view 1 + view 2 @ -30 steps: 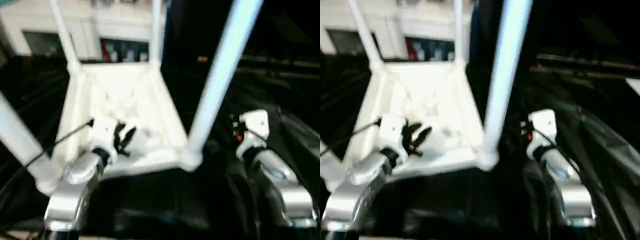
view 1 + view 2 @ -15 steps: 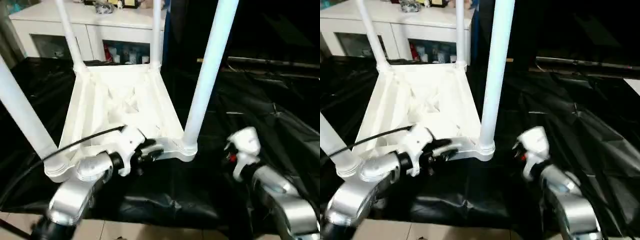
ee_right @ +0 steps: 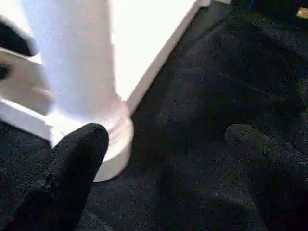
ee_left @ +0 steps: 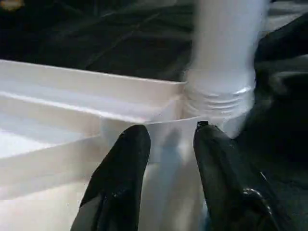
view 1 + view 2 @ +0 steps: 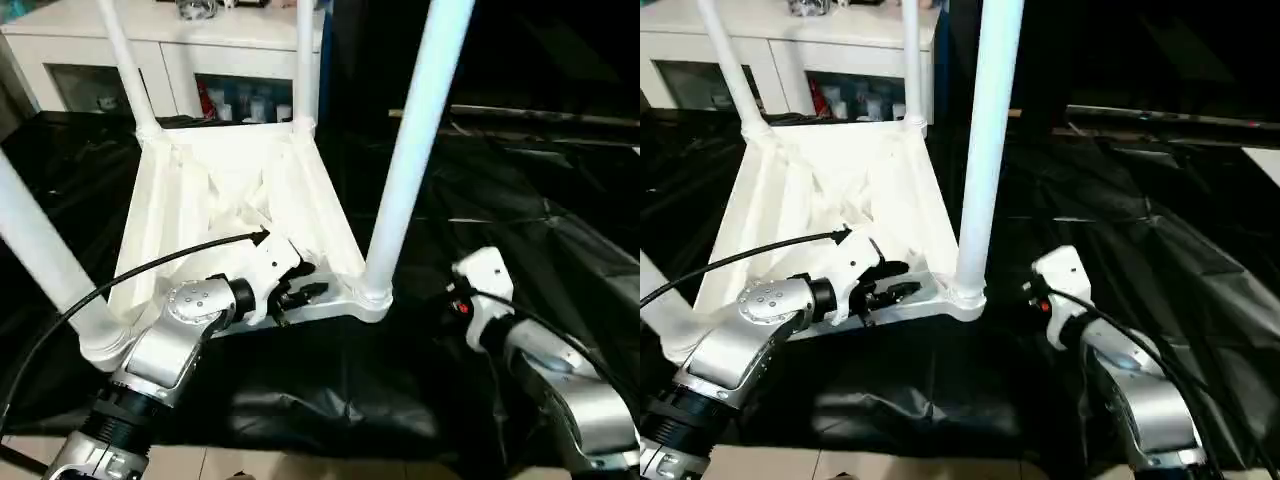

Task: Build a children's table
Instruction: Rotate leg to tighten

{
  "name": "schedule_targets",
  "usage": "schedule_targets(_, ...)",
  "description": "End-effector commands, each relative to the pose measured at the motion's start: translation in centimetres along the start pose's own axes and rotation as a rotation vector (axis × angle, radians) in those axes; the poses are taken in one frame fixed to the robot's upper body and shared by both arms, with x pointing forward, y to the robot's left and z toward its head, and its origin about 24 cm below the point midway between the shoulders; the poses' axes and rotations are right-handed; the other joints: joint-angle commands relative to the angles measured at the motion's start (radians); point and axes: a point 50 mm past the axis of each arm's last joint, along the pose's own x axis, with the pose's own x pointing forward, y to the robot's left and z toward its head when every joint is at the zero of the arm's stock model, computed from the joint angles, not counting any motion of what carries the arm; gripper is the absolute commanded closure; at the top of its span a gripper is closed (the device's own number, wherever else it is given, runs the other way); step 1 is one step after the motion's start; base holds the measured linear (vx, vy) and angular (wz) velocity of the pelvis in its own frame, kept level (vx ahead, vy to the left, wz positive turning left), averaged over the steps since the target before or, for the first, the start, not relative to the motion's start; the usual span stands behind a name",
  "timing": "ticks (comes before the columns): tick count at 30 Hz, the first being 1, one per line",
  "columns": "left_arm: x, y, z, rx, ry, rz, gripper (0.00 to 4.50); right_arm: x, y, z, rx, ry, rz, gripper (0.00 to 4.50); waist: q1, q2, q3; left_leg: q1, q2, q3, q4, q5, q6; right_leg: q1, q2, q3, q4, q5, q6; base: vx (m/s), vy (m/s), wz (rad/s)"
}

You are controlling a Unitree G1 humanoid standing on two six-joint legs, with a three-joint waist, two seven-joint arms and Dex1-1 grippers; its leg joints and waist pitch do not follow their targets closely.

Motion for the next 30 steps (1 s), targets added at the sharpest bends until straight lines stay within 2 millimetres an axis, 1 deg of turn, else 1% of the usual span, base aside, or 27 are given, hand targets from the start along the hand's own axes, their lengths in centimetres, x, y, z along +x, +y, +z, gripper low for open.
schedule_targets(1,0.1,-0.2,0.6,-0.073,-0.028,-0.13,2.37,-0.5,-1.7,0.5,-0.026,-0.008,-0.046,0.0,0.007,-0.004,-0.068,0.0,0.064,-0.015,-0.078,-0.057,0.051,0.048,-0.077,0.039,-0.057,0.016,-0.234,0.063,-0.006,-0.02)
schedule_targets(2,0.1,-0.2,0.6,-0.073,-0.028,-0.132,2.3,-0.6,-1.7,0.5,-0.026,-0.008,-0.047,0.0,0.009,-0.006,-0.07,-0.002,0.06,-0.012,-0.072,0.002,0.072,0.048,-0.074,0.038,-0.049,0.103,-0.254,0.063,-0.006,-0.02)
schedule_targets(3,0.3,-0.1,0.7,-0.062,-0.023,-0.149,2.3,-0.7,-2.0,0.6,-0.031,-0.007,-0.055,0.0,0.011,-0.006,-0.069,-0.004,0.059,-0.008,-0.068,0.011,0.088,0.045,-0.072,0.037,-0.049,0.137,-0.267,0.0,0.0,0.0)
schedule_targets(4,0.5,0.0,0.8,-0.026,0.0,-0.153,2.27,-0.8,-2.3,0.6,-0.039,-0.004,-0.061,0.0,0.012,-0.004,-0.067,-0.005,0.06,-0.009,-0.069,0.003,0.094,0.046,-0.074,0.037,-0.05,0.132,-0.271,0.0,0.0,0.0)
schedule_targets(5,0.5,0.0,0.8,-0.026,0.0,-0.153,2.16,-0.8,-2.3,0.6,-0.039,-0.004,-0.061,0.0,0.013,-0.003,-0.063,-0.003,0.063,-0.008,-0.072,-0.037,0.095,0.046,-0.075,0.036,-0.056,0.081,-0.271,0.0,0.0,0.0)
schedule_targets(6,0.8,-0.1,0.9,-0.01,0.019,-0.174,2.03,-1.0,-2.6,0.6,-0.052,0.003,-0.064,0.0,0.013,0.003,-0.06,-0.003,0.064,-0.009,-0.073,-0.058,0.09,0.045,-0.077,0.037,-0.059,0.05,-0.271,0.0,0.0,0.0)
schedule_targets(7,1.0,-0.1,1.0,0.013,0.042,-0.197,1.92,-1.3,-2.9,0.6,-0.069,0.013,-0.067,0.0,0.011,0.002,-0.056,0.001,0.068,-0.009,-0.078,-0.105,0.075,0.043,-0.077,0.037,-0.067,-0.02,-0.264,0.0,0.0,0.0)
schedule_targets(8,1.0,-0.1,1.0,0.013,0.042,-0.197,1.89,-1.3,-2.9,0.6,-0.069,0.013,-0.067,0.0,0.011,0.006,-0.052,0.001,0.069,-0.009,-0.082,-0.13,0.067,0.042,-0.076,0.037,-0.071,-0.059,-0.259,0.0,0.0,0.0)
schedule_targets(9,1.2,0.1,0.9,0.046,0.078,-0.181,1.89,-1.5,-3.0,0.6,-0.087,0.021,-0.065,0.0,0.008,0.003,-0.048,0.004,0.071,-0.01,-0.086,-0.181,0.045,0.042,-0.076,0.039,-0.078,-0.144,-0.239,0.0,0.0,0.0)
schedule_targets(10,1.4,0.3,0.7,0.069,0.107,-0.159,1.89,-1.6,-3.1,0.6,-0.097,0.027,-0.061,0.0,0.008,0.007,-0.046,0.005,0.071,-0.01,-0.087,-0.194,0.038,0.041,-0.076,0.04,-0.08,-0.166,-0.232,0.0,0.0,0.0)
schedule_targets(12,1.6,0.7,0.5,0.083,0.131,-0.13,1.89,-1.7,-3.1,0.6,-0.109,0.032,-0.055,0.0,0.005,0.004,-0.044,0.004,0.07,-0.011,-0.089,-0.22,0.026,0.041,-0.074,0.042,-0.085,-0.214,-0.21,0.0,0.0,0.0)
schedule_targets(13,1.6,1.1,0.3,0.077,0.143,-0.118,1.89,-1.8,-3.1,0.7,-0.119,0.035,-0.04,0.0,0.006,0.005,-0.045,0.005,0.07,-0.012,-0.09,-0.219,0.019,0.041,-0.078,0.043,-0.086,-0.227,-0.204,0.0,0.0,0.0)
schedule_targets(15,1.6,1.2,0.3,0.066,0.147,-0.129,2.18,-1.8,-3.0,0.8,-0.124,0.036,-0.027,0.0,0.006,0.004,-0.047,0.004,0.069,-0.011,-0.089,-0.214,0.016,0.041,-0.077,0.043,-0.086,-0.225,-0.2,0.0,0.0,0.0)
schedule_targets(16,1.6,1.3,0.2,0.063,0.153,-0.133,2.25,-1.8,-2.9,0.8,-0.128,0.038,-0.02,0.0,0.005,0.007,-0.046,0.002,0.069,-0.011,-0.089,-0.204,0.016,0.04,-0.076,0.042,-0.085,-0.202,-0.206,0.0,0.0,0.0)
schedule_targets(17,1.6,1.4,0.2,0.06,0.159,-0.134,2.28,-1.9,-2.8,0.8,-0.133,0.042,-0.011,0.0,0.005,0.005,-0.048,0.002,0.069,-0.011,-0.088,-0.194,0.021,0.041,-0.076,0.042,-0.083,-0.181,-0.213,0.0,0.0,0.0)
schedule_targets(18,1.6,1.4,0.2,0.06,0.159,-0.134,2.38,-1.9,-2.8,0.8,-0.133,0.042,-0.011,0.0,0.005,0.006,-0.048,0.002,0.069,-0.01,-0.087,-0.188,0.024,0.041,-0.076,0.042,-0.082,-0.17,-0.218,0.0,0.0,0.0)
schedule_targets(19,1.6,1.5,0.0,0.053,0.173,-0.142,2.64,-2.0,-2.7,0.7,-0.14,0.047,0.005,0.0,0.006,0.009,-0.048,0.002,0.07,-0.009,-0.085,-0.173,0.032,0.04,-0.076,0.042,-0.08,-0.139,-0.231,0.0,0.0,0.0)
schedule_targets(20,1.6,1.5,0.0,0.053,0.173,-0.142,2.64,-2.0,-2.7,0.7,-0.14,0.047,0.005,0.0,0.006,0.009,-0.048,0.002,0.07,-0.009,-0.085,-0.173,0.032,0.04,-0.076,0.042,-0.08,-0.139,-0.231,0.0,0.0,0.0)
schedule_targets(21,1.6,1.5,-0.1,0.05,0.178,-0.143,2.69,-2.0,-2.6,0.6,-0.142,0.048,0.01,0.0,0.007,0.008,-0.049,0.002,0.069,-0.008,-0.084,-0.161,0.039,0.042,-0.076,0.042,-0.079,-0.115,-0.236,0.0,0.0,0.0)
schedule_targets(22,1.6,1.6,-0.2,0.044,0.182,-0.139,2.7,-2.0,-2.6,0.6,-0.142,0.048,0.012,0.0,0.008,0.008,-0.047,0.001,0.07,-0.008,-0.085,-0.155,0.043,0.041,-0.076,0.042,-0.078,-0.107,-0.24,0.0,0.0,0.0)
schedule_targets(23,1.5,1.6,-0.2,0.039,0.184,-0.135,2.76,-2.0,-2.5,0.6,-0.143,0.048,0.014,0.0,0.008,0.009,-0.045,0.002,0.072,-0.009,-0.086,-0.162,0.046,0.04,-0.077,0.042,-0.079,-0.113,-0.243,0.0,0.0,0.0)
schedule_targets(25,1.4,1.7,-0.3,0.033,0.184,-0.133,3.07,-2.0,-2.5,0.6,-0.144,0.049,0.016,0.0,0.007,0.008,-0.043,0.002,0.072,-0.009,-0.089,-0.186,0.044,0.04,-0.077,0.041,-0.083,-0.149,-0.243,0.0,0.0,0.0)
schedule_targets(26,1.3,1.7,-0.3,0.031,0.187,-0.14,3.12,-2.0,-2.5,0.6,-0.145,0.049,0.019,0.0,0.007,0.005,-0.034,0.001,0.072,-0.009,-0.092,-0.202,0.043,0.036,-0.078,0.043,-0.086,-0.182,-0.236,0.0,0.0,0.0)
schedule_targets(27,1.1,1.7,-0.4,0.032,0.191,-0.145,3.12,-2.0,-2.4,0.6,-0.146,0.05,0.021,0.0,0.007,0.006,-0.034,0.002,0.073,-0.009,-0.092,-0.21,0.041,0.036,-0.079,0.043,-0.088,-0.198,-0.233,0.0,0.0,0.0)
schedule_targets(28,1.0,1.7,-0.4,0.031,0.193,-0.147,3.13,-2.0,-2.4,0.6,-0.148,0.05,0.023,0.0,0.005,0.006,-0.031,0.002,0.073,-0.01,-0.094,-0.222,0.037,0.034,-0.078,0.044,-0.09,-0.224,-0.227,0.0,0.0,0.0)
schedule_targets(29,1.0,1.7,-0.5,0.029,0.193,-0.147,3.23,-2.0,-2.4,0.6,-0.149,0.051,0.024,0.0,0.004,0.006,-0.027,0.003,0.073,-0.01,-0.096,-0.234,0.034,0.031,-0.078,0.044,-0.092,-0.244,-0.22,0.0,0.0,0.0)
schedule_targets(30,0.9,1.7,-0.5,0.026,0.194,-0.145,3.23,-2.0,-2.4,0.7,-0.15,0.051,0.025,0.0,0.004,0.006,-0.027,0.003,0.073,-0.01,-0.096,-0.235,0.033,0.032,-0.079,0.045,-0.092,-0.248,-0.218,0.0,0.0,0.0)
